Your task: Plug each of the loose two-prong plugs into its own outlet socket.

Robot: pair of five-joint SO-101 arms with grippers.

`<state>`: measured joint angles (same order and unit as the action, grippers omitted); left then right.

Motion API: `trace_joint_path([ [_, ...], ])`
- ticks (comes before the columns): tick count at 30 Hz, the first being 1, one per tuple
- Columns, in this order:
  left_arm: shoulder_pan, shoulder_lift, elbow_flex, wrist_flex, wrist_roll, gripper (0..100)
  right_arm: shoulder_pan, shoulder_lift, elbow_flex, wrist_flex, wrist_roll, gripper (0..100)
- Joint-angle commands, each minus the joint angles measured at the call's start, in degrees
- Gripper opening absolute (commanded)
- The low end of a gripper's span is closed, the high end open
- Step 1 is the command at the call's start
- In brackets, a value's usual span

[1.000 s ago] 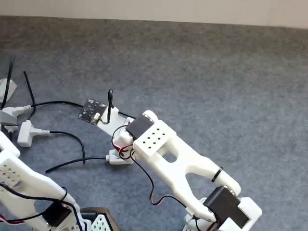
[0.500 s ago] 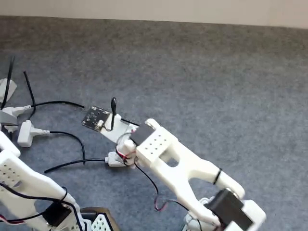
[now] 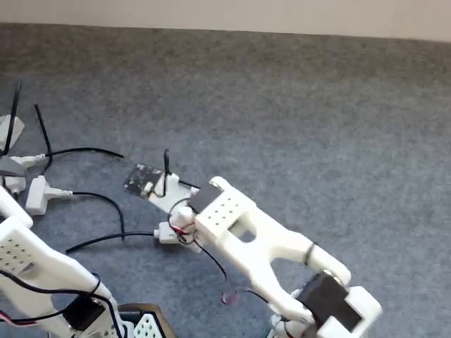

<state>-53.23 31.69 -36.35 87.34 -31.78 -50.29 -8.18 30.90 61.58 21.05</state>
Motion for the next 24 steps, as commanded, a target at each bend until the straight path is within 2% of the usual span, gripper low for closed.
trace_joint_path([
  [1,3.82,-0.84,-12.18,10.73,0.0,37,2.07,-1.01,-13.23,8.04,-0.18,23.9],
  [3,4.88,-0.84,-16.4,13.98,0.09,37,2.51,-0.92,-18.68,11.65,-0.18,26.8],
  [9,6.46,-1.01,-20.79,14.15,3.6,37,3.12,-0.92,-33.89,17.71,-0.18,26.8],
  [15,10.95,-11.56,-16.13,14.33,2.99,37,4.26,-1.01,-52.35,26.95,-0.53,26.8],
  [17,14.02,-19.38,-11.03,14.33,-0.26,37,8.66,-1.01,-60.18,32.84,-1.76,26.8],
  [19,16.92,-28.88,-1.89,14.33,-3.87,37,16.13,-0.92,-67.38,37.93,-4.92,26.8],
  [21,20.97,-39.08,10.86,14.33,-9.23,37,25.89,-1.19,-72.04,39.52,-7.47,26.8],
  [24,28.44,-53.05,34.15,13.98,-19.16,37,38.81,-2.24,-70.46,39.34,-10.55,26.8],
])
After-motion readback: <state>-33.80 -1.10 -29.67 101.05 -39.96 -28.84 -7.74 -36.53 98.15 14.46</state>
